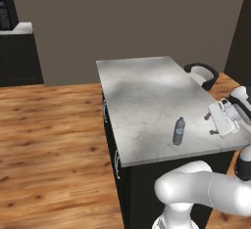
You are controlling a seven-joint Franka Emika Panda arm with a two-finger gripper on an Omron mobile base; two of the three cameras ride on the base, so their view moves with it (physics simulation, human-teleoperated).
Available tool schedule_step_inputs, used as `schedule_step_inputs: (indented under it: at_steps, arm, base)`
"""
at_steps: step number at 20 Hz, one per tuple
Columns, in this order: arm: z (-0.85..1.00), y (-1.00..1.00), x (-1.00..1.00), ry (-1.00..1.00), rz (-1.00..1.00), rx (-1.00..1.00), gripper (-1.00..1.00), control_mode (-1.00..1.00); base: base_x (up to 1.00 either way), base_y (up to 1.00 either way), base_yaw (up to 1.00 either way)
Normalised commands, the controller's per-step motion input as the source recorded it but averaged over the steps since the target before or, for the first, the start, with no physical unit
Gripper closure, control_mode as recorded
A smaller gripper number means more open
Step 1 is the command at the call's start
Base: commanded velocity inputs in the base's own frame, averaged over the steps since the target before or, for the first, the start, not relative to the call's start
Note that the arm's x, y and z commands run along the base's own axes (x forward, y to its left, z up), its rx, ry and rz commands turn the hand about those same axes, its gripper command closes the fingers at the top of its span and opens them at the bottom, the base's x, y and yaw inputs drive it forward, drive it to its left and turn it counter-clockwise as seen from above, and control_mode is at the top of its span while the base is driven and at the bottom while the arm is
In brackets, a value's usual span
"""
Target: Pick the bottled water from the counter and place it in the open cabinet.
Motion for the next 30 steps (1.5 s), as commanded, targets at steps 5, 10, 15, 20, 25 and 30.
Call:
schedule_step_inputs:
  at_steps: [5, 10, 15, 20, 25, 30]
  arm:
    - [-0.20, 0.00, 0.19, 0.00, -0.03, 0.00, -1.00, -1.00]
    - [-0.03, 0.05, 0.00, 0.09, 0.00, 0.02, -1.00, -1.00]
    - [0.00, 0.17, 0.00, 0.22, 0.00, 0.03, -1.00, -1.00]
    - [0.00, 0.27, 0.00, 0.15, 0.00, 0.07, -1.00, -1.00]
    - [-0.04, 0.14, 0.05, 0.00, -0.01, 0.05, -1.00, -1.00]
    - [-0.12, 0.15, 0.27, -0.06, 0.00, 0.00, -1.00, -1.00]
  base:
    - [0.00, 0.00, 0.00]
    - [0.00, 0.00, 0.00]
    - [0.00, 0.00, 0.00]
    - [0.00, 0.00, 0.00]
    - [0.00, 0.00, 0.00]
    - [0.00, 0.00, 0.00]
